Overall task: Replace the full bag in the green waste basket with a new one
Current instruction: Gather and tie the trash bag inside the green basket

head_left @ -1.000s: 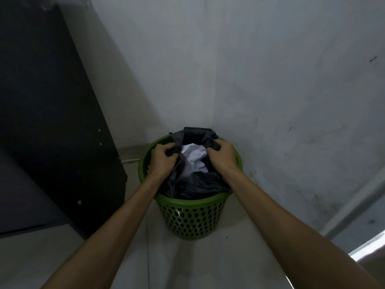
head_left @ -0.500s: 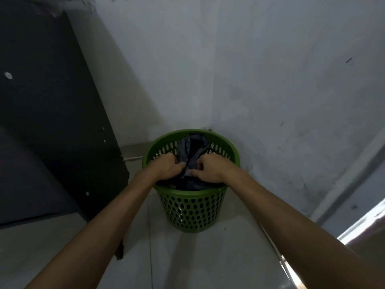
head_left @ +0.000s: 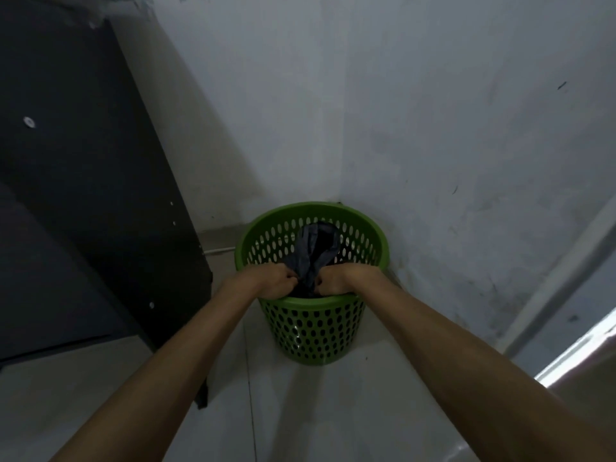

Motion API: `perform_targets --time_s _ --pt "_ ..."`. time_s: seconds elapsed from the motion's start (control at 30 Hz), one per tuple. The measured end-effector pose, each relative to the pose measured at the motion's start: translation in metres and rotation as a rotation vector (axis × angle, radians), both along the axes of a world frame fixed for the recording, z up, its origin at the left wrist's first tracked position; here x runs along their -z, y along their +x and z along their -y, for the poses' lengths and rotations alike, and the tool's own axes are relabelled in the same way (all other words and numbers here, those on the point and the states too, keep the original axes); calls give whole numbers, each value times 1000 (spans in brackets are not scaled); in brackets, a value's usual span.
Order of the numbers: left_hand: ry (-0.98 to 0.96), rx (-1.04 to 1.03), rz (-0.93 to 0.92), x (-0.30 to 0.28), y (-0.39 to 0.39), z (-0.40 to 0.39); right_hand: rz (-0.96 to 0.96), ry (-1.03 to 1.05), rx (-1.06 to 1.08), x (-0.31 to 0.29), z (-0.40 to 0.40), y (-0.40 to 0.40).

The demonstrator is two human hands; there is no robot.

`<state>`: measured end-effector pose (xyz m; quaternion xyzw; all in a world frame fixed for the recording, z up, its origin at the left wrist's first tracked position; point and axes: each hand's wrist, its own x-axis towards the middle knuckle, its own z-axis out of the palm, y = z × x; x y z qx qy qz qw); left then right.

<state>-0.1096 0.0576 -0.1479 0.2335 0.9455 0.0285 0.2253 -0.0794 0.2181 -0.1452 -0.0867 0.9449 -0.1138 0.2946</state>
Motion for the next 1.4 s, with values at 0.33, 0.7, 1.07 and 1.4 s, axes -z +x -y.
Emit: perform_targets --time_s 0.33,0.7,1.07,1.4 --pt "474 -52 -396 -7 1 22 -145 51 57 -35 -30 7" --pt "393 76 -241 -53 45 39 -637 -13 211 -53 -53 19" --pt "523 -139 -495 -58 26 62 -632 -333 308 -70 -68 31" --pt "773 -338 -165 -56 24 51 -73 -666 569 -55 -43 28"
